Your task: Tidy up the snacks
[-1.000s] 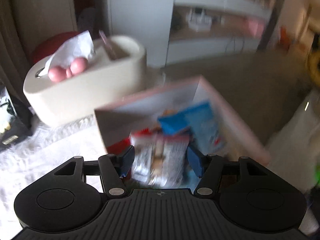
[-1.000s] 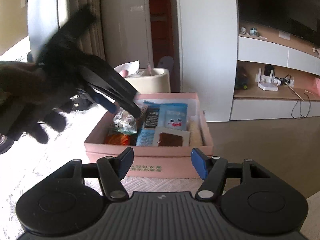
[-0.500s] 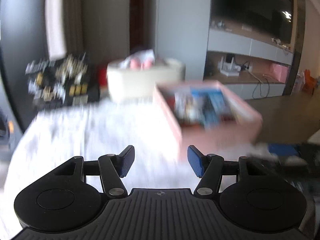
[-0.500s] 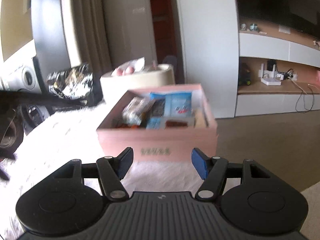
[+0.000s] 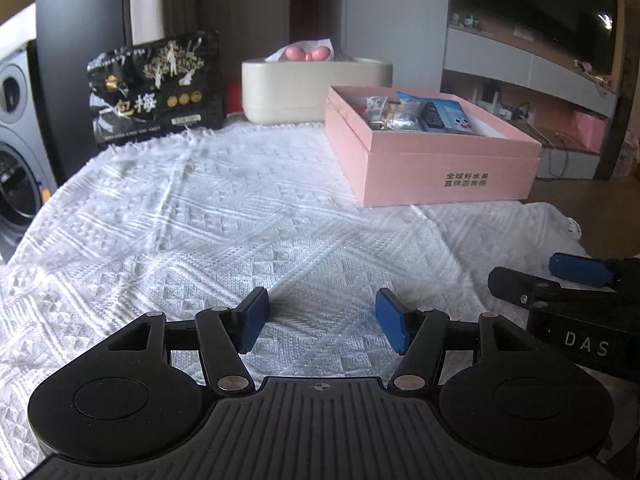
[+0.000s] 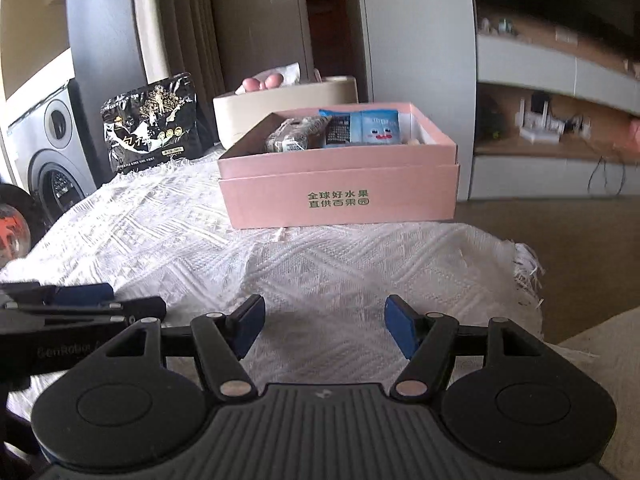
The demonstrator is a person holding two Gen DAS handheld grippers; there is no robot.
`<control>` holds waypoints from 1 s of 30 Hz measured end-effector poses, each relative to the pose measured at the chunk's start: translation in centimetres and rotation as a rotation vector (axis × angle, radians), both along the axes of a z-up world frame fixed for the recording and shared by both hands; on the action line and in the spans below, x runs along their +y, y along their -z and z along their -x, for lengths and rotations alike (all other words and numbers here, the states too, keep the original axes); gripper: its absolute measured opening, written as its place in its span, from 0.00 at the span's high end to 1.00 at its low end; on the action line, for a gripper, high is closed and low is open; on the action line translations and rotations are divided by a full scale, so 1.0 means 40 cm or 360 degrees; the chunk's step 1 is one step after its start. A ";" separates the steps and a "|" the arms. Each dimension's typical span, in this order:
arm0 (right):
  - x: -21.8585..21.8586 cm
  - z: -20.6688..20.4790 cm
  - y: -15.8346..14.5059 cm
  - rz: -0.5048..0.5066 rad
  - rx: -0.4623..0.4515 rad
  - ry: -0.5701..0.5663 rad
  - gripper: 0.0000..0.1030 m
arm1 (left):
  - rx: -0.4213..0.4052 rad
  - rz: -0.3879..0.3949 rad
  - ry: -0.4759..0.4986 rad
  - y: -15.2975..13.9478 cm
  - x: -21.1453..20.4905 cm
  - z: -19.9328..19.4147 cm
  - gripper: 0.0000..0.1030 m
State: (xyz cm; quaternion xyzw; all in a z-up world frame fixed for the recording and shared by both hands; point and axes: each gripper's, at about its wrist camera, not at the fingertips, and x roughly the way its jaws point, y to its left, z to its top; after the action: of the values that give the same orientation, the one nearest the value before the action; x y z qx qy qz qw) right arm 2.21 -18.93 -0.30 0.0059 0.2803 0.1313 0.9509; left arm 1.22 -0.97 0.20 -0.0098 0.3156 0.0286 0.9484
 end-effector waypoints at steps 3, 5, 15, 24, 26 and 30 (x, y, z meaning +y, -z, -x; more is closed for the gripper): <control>-0.006 0.003 0.002 -0.0014 -0.0026 0.0004 0.35 | -0.0069 -0.0034 -0.0013 0.011 -0.012 0.014 0.37; -0.011 -0.002 0.002 -0.0037 -0.0024 0.0011 0.35 | -0.0068 -0.0009 -0.0015 0.008 -0.007 0.015 0.37; 0.020 0.016 0.003 0.0114 -0.0093 -0.0076 0.35 | -0.0068 -0.0060 -0.0026 0.007 -0.023 0.022 0.37; -0.007 0.010 0.006 0.0003 -0.0075 -0.0002 0.35 | -0.0067 -0.0030 -0.0024 0.007 -0.017 0.023 0.37; -0.007 0.011 0.007 0.0003 -0.0077 -0.0002 0.35 | -0.0066 -0.0032 -0.0025 0.007 -0.018 0.022 0.37; -0.008 0.011 0.007 -0.0006 -0.0077 -0.0001 0.35 | -0.0064 -0.0033 -0.0024 0.006 -0.017 0.022 0.37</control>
State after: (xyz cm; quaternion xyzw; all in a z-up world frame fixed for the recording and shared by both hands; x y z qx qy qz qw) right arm 1.75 -19.26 -0.59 0.0043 0.2571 0.1322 0.9573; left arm 0.35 -1.64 -0.05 -0.0028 0.2960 0.0390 0.9544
